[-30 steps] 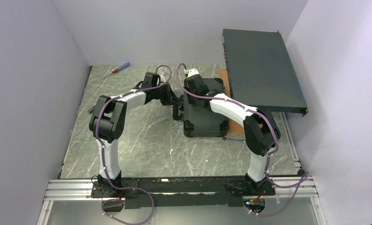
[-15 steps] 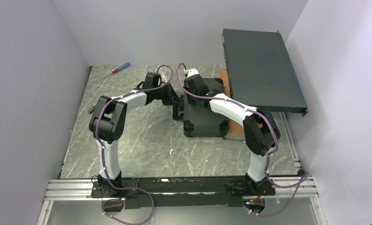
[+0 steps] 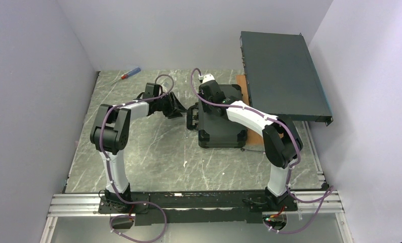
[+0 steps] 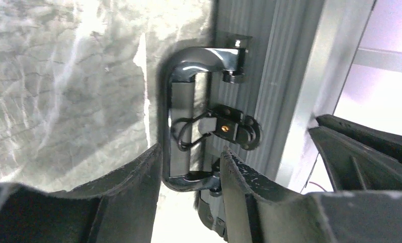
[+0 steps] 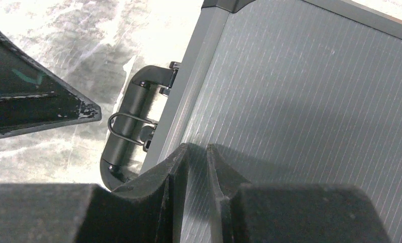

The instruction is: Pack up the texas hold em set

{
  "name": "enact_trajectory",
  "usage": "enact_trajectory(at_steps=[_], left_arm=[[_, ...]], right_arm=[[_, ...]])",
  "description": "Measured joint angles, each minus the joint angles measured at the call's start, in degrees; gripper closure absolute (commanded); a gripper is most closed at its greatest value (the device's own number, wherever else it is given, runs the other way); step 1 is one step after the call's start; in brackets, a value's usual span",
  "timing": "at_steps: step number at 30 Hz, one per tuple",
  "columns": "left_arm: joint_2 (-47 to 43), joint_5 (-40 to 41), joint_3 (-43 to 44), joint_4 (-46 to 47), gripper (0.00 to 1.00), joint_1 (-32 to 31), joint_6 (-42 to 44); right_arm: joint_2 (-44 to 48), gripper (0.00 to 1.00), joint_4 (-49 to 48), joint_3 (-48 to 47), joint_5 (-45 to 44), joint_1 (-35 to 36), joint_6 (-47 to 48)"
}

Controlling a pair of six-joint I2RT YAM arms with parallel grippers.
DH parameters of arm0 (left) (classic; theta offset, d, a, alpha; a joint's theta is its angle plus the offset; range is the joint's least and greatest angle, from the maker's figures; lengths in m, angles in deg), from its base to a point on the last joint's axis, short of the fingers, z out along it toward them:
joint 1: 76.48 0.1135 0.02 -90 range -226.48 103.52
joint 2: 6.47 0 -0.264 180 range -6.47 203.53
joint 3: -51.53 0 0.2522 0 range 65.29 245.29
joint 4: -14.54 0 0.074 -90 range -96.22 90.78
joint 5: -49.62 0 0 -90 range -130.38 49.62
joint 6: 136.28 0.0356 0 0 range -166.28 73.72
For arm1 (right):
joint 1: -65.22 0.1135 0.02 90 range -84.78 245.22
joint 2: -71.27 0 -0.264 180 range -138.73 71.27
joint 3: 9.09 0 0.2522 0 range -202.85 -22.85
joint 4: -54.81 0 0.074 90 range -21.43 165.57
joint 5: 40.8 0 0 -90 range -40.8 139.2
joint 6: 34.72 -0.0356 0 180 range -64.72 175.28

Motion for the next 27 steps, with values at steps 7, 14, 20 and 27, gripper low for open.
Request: enact_trajectory(at_steps=[7,14,20,27], left_arm=[[3.5,-0.7,0.1,1.0,0.44,-0.2,-1.2],[5.9,-4.0,0.1,5.7,0.51,-0.3,-3.9],[6.4,-6.7,0.1,9.5,0.59,-0.3,-5.9],[6.4,-9.1,0.0,12.2,0.63,-1.0,-7.8]], right_arm=[[-0.1,0.77,0.0,-0.1,0.2,0.0,0.0],[-0.4,0.77,-0.2,-0.4,0.9,0.0,0.1],[-0.5,0.77,-0.2,-0.5,1.2,0.0,0.2],[-0.5,0.77,-0.2,-0.5,1.2,0.0,0.2]])
